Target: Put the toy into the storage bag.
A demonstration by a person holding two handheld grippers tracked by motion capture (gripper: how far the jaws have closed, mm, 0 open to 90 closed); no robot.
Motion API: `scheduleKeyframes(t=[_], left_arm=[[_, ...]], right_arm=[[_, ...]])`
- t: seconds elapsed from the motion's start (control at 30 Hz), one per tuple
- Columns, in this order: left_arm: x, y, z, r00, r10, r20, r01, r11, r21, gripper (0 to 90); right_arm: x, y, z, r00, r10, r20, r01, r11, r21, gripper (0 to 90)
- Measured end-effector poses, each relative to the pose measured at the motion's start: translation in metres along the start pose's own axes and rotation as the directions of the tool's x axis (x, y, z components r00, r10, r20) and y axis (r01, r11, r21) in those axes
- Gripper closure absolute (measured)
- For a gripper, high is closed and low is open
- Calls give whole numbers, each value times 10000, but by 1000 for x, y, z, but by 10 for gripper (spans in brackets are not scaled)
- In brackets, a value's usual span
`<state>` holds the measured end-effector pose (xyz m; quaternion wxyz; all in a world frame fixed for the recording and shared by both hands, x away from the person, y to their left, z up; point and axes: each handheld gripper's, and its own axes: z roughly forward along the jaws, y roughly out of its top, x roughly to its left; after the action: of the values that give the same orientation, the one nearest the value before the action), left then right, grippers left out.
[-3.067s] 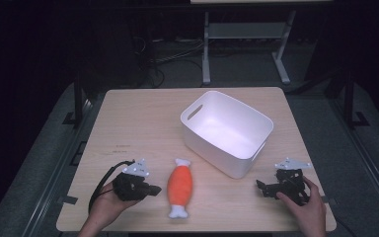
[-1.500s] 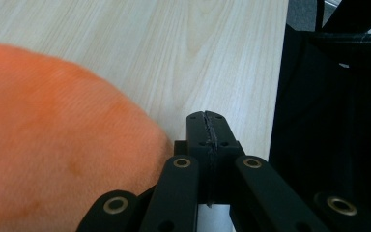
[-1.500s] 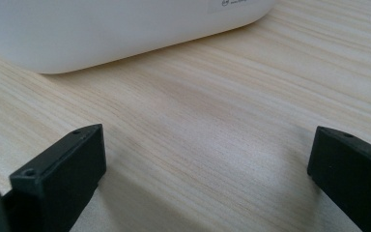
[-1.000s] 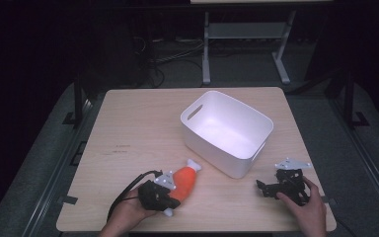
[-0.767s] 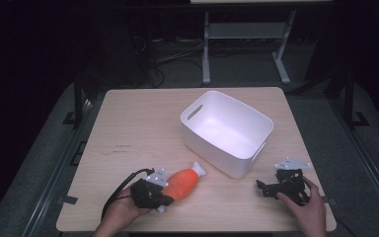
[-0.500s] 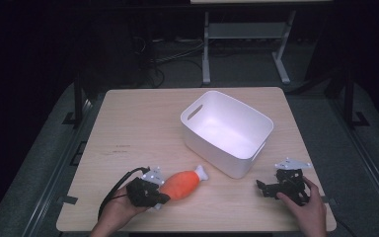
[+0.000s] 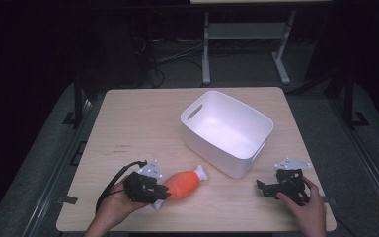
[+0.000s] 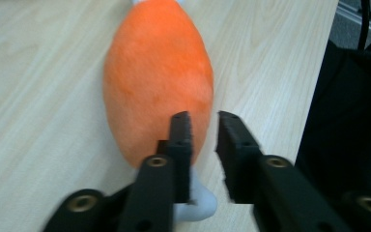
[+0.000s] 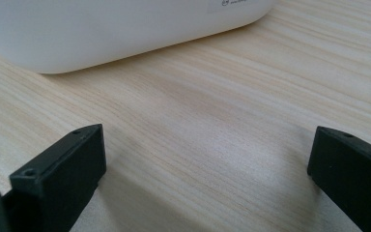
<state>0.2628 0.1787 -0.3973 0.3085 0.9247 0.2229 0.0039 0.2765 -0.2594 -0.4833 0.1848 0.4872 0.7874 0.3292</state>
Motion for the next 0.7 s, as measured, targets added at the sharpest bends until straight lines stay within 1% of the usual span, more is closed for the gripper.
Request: scheduleKeyframes(t=[0.03, 0.07, 0.1, 0.13, 0.17, 0.23, 0.37, 0.4, 0.43, 0.47, 0.5, 0.57, 0.63, 0.7], left_arm=[[2, 2, -1, 9999, -108, -91, 108, 9999, 20, 590], [2, 2, -1, 9999, -108, -91, 108, 9999, 20, 548], [4, 4, -1, 9999, -105, -134, 105, 9999, 47, 548], [4, 5, -1, 9997, -167, -174, 168, 9998, 50, 499], [5, 8, -1, 9994, -75, -345, 79, 9999, 136, 403], [6, 9, 0, 9991, -91, -417, 93, 9999, 40, 389], [8, 12, 3, 9978, -89, -651, 90, 10000, 16, 271], [9, 13, 3, 9978, -81, -656, 85, 9999, 55, 258], [8, 13, 5, 9969, -200, -756, 197, 9998, -53, 242], [9, 14, 5, 9966, -74, -824, 80, 9999, 67, 190], [10, 15, 8, 9958, -50, -914, 63, 9999, 137, 141], [10, 16, 10, 9958, -113, -913, 123, 9999, 112, 127], [9, 18, 14, 9955, -94, -944, 110, 9998, 164, 125], [9, 19, 17, 9960, -45, -889, 62, 9998, 188, 125]], right_arm=[[0, 0, 0, 10000, -4, 0, 4, 10000, 0, 0], [0, 0, 0, 10000, -4, 0, 4, 10000, 0, 0], [0, 0, 0, 10000, -2, 0, 2, 10000, 0, 0], [0, 0, 0, 10000, -7, 1, 7, 10000, 2, 0], [0, 0, 0, 10000, 0, -1, 0, 10000, 1, 0], [0, 0, 0, 10000, -2, 0, 2, 10000, 4, 0], [0, 0, 0, 10000, -1, 1, 1, 10000, 2, 0], [0, 0, 0, 10000, -2, -2, 2, 10000, 3, 0], [0, 0, 0, 10000, -2, -1, 2, 10000, 1, 0], [0, 0, 0, 10000, -5, -1, 5, 10000, 2, 0], [0, 0, 0, 10000, -1, 0, 1, 10000, 1, 0], [0, 0, 0, 10000, -1, 0, 1, 10000, 2, 0], [0, 0, 0, 10000, -3, -1, 3, 10000, -1, 0], [0, 0, 0, 10000, 0, 0, 0, 10000, 1, 0]])
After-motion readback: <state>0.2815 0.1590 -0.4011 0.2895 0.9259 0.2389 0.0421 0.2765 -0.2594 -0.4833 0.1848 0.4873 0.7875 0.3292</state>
